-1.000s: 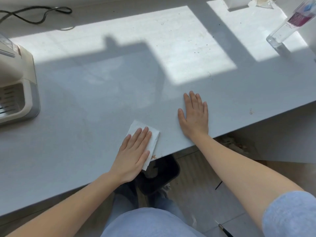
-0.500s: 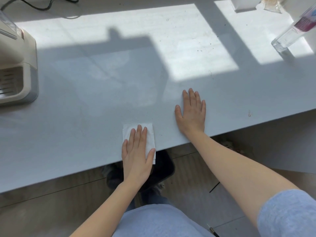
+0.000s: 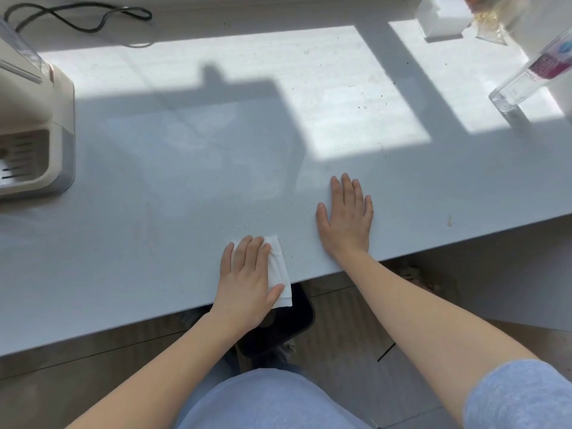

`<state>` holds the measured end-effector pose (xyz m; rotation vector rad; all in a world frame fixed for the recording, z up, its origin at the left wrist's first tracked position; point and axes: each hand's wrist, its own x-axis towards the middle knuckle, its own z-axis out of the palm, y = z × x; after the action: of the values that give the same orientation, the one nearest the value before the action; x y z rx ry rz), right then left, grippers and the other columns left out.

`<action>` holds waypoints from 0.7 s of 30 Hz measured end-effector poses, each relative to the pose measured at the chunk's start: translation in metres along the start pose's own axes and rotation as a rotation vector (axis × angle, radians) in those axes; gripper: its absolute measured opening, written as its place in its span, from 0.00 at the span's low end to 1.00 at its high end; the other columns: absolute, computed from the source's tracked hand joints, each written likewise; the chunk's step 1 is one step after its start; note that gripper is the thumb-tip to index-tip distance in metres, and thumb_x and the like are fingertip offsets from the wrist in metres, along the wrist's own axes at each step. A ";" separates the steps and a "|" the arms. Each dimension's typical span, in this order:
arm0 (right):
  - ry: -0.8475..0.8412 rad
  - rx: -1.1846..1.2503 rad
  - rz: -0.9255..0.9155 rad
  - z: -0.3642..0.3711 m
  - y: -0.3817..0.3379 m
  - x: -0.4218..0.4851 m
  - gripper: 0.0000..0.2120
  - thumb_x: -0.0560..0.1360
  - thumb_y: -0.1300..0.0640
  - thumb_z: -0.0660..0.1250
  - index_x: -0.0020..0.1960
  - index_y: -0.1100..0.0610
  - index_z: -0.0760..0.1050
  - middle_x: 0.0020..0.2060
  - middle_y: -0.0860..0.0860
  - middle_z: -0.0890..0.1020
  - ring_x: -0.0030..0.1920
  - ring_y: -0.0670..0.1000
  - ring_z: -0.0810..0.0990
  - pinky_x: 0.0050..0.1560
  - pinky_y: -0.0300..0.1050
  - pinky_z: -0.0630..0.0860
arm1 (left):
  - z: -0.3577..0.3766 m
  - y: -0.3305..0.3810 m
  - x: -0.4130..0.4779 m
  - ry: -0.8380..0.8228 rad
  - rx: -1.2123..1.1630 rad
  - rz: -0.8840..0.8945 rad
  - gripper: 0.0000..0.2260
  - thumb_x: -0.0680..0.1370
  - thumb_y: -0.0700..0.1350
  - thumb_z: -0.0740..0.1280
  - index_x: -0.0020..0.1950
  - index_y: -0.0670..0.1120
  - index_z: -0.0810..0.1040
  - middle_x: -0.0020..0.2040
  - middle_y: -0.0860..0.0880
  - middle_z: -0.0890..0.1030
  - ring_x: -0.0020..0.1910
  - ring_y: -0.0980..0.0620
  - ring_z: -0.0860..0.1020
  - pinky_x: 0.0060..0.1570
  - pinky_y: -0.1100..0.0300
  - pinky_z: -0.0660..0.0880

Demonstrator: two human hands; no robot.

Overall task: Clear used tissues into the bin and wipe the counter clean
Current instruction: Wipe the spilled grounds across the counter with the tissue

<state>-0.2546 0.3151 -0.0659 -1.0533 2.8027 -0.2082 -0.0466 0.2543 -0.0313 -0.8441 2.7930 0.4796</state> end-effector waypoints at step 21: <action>0.012 -0.014 -0.011 0.003 0.000 0.000 0.29 0.79 0.45 0.46 0.77 0.54 0.48 0.78 0.52 0.52 0.78 0.53 0.47 0.76 0.56 0.44 | 0.019 0.003 0.007 0.064 0.071 0.222 0.31 0.79 0.52 0.60 0.76 0.40 0.51 0.77 0.43 0.53 0.76 0.45 0.51 0.74 0.50 0.47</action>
<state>-0.2537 0.3147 -0.0683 -1.0747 2.8137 -0.1973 -0.0523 0.2596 -0.0504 -0.5470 2.9588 0.3902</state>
